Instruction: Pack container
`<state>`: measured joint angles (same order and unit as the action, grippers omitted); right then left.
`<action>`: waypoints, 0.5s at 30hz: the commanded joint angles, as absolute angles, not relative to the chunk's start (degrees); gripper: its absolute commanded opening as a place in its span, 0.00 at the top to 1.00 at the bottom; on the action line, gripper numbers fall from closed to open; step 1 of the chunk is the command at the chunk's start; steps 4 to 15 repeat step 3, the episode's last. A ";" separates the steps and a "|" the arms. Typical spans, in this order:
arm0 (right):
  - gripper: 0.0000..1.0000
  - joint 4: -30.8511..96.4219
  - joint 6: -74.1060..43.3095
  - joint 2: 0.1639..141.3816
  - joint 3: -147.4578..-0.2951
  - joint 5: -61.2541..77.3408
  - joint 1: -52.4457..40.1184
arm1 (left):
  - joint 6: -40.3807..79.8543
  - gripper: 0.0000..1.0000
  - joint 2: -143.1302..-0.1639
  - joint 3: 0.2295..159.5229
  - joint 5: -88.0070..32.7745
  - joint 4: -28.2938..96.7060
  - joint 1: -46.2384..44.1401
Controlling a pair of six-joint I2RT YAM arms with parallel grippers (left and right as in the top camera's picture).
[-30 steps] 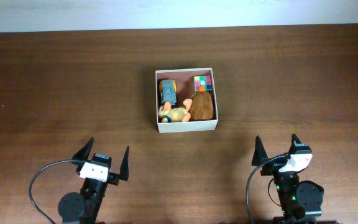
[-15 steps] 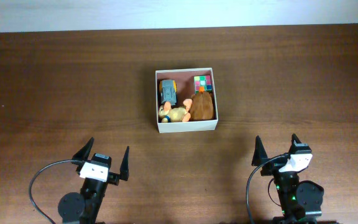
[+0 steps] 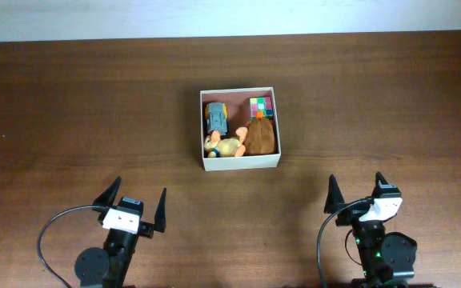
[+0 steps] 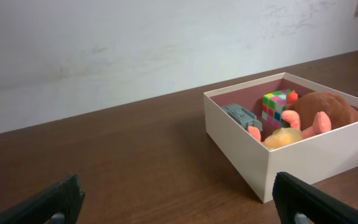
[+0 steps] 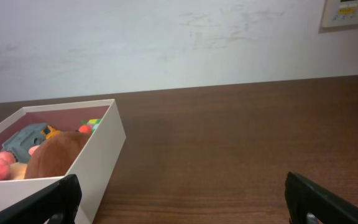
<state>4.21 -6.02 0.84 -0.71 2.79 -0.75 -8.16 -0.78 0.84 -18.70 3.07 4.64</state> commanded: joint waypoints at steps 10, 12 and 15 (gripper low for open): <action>0.01 4.40 -6.00 0.30 -0.32 1.87 -1.17 | -8.69 0.01 -0.30 0.54 -19.31 3.25 4.93; 0.01 4.40 -6.00 0.30 -0.32 1.87 -1.17 | -8.69 0.01 -0.30 0.54 -19.31 3.25 4.93; 0.01 4.40 -6.00 0.30 -0.32 1.87 -1.17 | -8.69 0.01 -0.30 0.54 -19.31 3.25 4.93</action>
